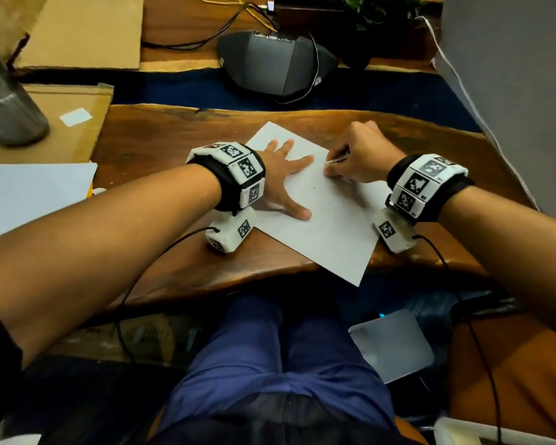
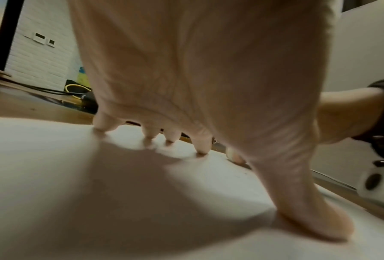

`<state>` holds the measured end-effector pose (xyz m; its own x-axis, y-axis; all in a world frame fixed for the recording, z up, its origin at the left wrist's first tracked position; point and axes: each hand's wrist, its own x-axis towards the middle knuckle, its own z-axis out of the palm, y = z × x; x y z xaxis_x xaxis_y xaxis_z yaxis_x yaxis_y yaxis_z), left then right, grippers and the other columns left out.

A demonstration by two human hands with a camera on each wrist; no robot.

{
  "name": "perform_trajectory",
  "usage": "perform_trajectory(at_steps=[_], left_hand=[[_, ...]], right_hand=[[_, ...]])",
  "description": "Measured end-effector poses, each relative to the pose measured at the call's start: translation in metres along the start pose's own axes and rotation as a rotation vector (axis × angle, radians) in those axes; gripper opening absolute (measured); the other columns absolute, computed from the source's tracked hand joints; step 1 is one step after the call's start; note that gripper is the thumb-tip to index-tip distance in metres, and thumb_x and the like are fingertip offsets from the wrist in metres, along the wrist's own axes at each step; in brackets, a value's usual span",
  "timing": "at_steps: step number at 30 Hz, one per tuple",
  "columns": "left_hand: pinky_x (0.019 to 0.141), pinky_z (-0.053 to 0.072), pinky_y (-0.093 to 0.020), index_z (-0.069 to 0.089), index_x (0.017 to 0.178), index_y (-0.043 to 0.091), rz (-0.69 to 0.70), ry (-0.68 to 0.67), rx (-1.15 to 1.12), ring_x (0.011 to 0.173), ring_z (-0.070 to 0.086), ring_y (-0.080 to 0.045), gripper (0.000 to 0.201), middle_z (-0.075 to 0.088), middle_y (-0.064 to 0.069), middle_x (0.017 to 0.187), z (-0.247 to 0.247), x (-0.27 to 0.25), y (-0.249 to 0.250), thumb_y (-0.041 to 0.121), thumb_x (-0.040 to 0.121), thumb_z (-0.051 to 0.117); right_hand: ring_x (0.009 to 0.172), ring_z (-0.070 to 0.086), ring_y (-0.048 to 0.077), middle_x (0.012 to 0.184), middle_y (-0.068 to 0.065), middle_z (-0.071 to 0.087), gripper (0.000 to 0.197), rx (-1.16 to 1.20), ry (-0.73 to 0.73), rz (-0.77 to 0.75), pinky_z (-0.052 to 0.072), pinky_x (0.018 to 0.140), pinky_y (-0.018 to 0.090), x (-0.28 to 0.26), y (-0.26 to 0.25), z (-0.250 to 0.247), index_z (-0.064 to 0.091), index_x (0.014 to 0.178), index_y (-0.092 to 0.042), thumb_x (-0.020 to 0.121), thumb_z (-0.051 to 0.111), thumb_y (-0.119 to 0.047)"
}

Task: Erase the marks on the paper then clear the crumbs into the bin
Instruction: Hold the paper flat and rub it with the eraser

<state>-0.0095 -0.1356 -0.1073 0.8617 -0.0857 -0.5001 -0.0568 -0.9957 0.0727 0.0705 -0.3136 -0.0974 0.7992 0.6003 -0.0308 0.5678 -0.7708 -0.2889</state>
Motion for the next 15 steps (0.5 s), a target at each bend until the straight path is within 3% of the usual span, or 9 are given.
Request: perform_trajectory(at_steps=[5, 9, 13, 15], left_hand=[[0.112, 0.001, -0.071, -0.026, 0.144, 0.051, 0.031, -0.058, 0.046, 0.147, -0.026, -0.025, 0.139, -0.036, 0.006, 0.156, 0.012, -0.01, -0.011, 0.094, 0.044, 0.06], [0.112, 0.0, -0.071, -0.03, 0.143, 0.049, 0.018, -0.092, 0.062, 0.145, -0.029, -0.026, 0.144, -0.04, 0.006, 0.154, 0.008, -0.009, -0.009, 0.091, 0.043, 0.065], [0.112, 0.002, -0.072, -0.032, 0.141, 0.05, 0.009, -0.099, 0.065, 0.145, -0.029, -0.026, 0.145, -0.041, 0.006, 0.154, 0.009, -0.009, -0.007, 0.09, 0.042, 0.067], [0.112, 0.002, -0.071, -0.032, 0.141, 0.048, 0.005, -0.105, 0.076, 0.145, -0.03, -0.025, 0.145, -0.042, 0.007, 0.153, 0.009, -0.009, -0.007, 0.09, 0.044, 0.067]], right_hand=[[0.09, 0.066, 0.019, 0.106, 0.006, 0.075, 0.023, -0.017, 0.02, -0.071, 0.057, 0.076, 0.031, -0.002, 0.0, 0.007, 0.077, 0.108, -0.009, 0.088, 0.075, -0.02], [0.082, 0.067, 0.018, 0.097, 0.004, 0.076, 0.019, -0.038, -0.033, -0.218, 0.06, 0.07, 0.035, -0.009, -0.014, 0.011, 0.079, 0.104, -0.009, 0.089, 0.074, -0.02], [0.075, 0.067, 0.017, 0.088, 0.004, 0.075, 0.016, -0.008, 0.021, -0.121, 0.061, 0.069, 0.038, -0.01, -0.017, 0.007, 0.079, 0.093, -0.01, 0.083, 0.08, -0.023], [0.07, 0.067, 0.015, 0.083, 0.003, 0.075, 0.015, -0.002, -0.037, -0.187, 0.06, 0.067, 0.034, -0.023, -0.028, 0.01, 0.079, 0.09, -0.011, 0.081, 0.081, -0.023]])
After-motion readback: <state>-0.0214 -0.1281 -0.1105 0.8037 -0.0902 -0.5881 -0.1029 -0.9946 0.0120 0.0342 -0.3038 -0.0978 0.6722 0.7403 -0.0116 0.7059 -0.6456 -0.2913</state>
